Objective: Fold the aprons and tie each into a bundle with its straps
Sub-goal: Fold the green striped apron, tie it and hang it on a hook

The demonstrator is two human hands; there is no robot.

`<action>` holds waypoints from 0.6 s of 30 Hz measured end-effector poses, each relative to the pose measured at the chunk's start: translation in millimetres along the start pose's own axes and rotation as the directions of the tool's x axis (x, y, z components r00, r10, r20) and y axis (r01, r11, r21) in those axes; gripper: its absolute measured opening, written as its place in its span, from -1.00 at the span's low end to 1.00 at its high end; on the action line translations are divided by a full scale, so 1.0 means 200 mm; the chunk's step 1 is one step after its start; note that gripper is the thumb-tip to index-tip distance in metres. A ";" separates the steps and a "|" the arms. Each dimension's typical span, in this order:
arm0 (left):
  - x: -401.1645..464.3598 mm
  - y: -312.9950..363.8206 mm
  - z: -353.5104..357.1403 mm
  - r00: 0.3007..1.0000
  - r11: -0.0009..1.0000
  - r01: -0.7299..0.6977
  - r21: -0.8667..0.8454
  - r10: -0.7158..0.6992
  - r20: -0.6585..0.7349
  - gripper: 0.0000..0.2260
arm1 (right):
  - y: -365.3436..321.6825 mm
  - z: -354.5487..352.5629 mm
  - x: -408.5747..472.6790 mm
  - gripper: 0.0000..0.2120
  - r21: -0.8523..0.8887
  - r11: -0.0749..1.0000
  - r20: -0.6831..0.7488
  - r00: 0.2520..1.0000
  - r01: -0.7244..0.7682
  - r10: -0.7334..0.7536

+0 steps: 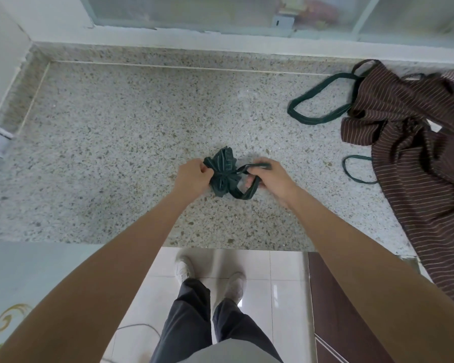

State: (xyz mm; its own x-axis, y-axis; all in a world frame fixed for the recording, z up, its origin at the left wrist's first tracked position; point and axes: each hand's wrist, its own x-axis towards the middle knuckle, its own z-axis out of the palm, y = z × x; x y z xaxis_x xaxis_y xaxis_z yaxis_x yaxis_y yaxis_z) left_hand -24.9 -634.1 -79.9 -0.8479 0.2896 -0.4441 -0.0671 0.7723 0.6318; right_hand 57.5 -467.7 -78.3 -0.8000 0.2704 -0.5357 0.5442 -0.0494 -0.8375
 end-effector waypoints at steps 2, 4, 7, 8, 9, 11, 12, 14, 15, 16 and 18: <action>-0.02 0.02 -0.04 0.999 0.999 0.036 -0.009 -0.036 0.009 -0.82 | -0.11 0.04 -0.03 -0.84 0.069 0.997 0.113 0.993 0.020 -0.027; -0.05 0.06 -0.10 1.000 1.000 0.008 0.002 -0.008 -0.008 -0.91 | -0.23 0.09 -0.06 -0.83 0.122 0.993 0.177 0.984 0.010 -0.032; -0.10 0.14 -0.21 0.978 0.976 -0.200 -0.082 0.204 0.042 -0.57 | -0.42 0.15 -0.11 -0.88 0.096 0.994 0.187 0.979 0.058 -0.075; -0.13 0.17 -0.26 0.960 0.957 -0.255 -0.136 0.268 0.083 -0.55 | -0.48 0.17 -0.13 -0.90 0.084 0.993 0.185 0.977 0.089 -0.103; -0.14 0.19 -0.30 0.944 0.942 -0.287 -0.174 0.309 0.116 -0.60 | -0.53 0.17 -0.15 -0.91 0.080 0.991 0.182 0.976 0.105 -0.118; -0.15 0.23 -0.37 0.935 0.932 -0.330 -0.147 0.344 0.081 -0.80 | -0.61 0.18 -0.18 -0.94 0.033 0.989 0.156 0.976 0.146 -0.149; -0.15 0.25 -0.42 0.932 0.929 -0.358 -0.096 0.362 0.022 -0.88 | -0.64 0.18 -0.19 -0.94 -0.026 0.984 0.136 0.976 0.176 -0.171; -0.14 0.27 -0.50 0.923 0.925 -0.379 -0.016 0.376 -0.086 -0.95 | -0.70 0.17 -0.22 -0.84 -0.224 0.944 0.091 0.970 0.241 -0.226; -0.14 0.29 -0.55 0.918 0.923 -0.384 -0.008 0.381 -0.111 -0.97 | -0.73 0.16 -0.23 -0.79 -0.346 0.902 0.082 0.966 0.258 -0.245; -0.15 0.31 -0.59 0.913 0.918 -0.395 -0.011 0.392 -0.112 -0.97 | -0.76 0.15 -0.24 -0.77 -0.475 0.841 0.078 0.965 0.258 -0.252; -0.17 0.34 -0.67 0.902 0.902 -0.429 -0.053 0.424 -0.088 -0.91 | -0.79 0.14 -0.26 -0.82 -0.705 0.671 0.039 0.958 0.228 -0.284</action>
State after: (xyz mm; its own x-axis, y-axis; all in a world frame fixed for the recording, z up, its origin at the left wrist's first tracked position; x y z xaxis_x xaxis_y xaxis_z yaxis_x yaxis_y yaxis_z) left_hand -70.6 -667.6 63.1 -0.8392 0.5384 -0.0769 0.2751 0.5422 0.7939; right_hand 5.6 -500.6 78.6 -0.9308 0.2359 -0.2794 0.3616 0.7065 -0.6083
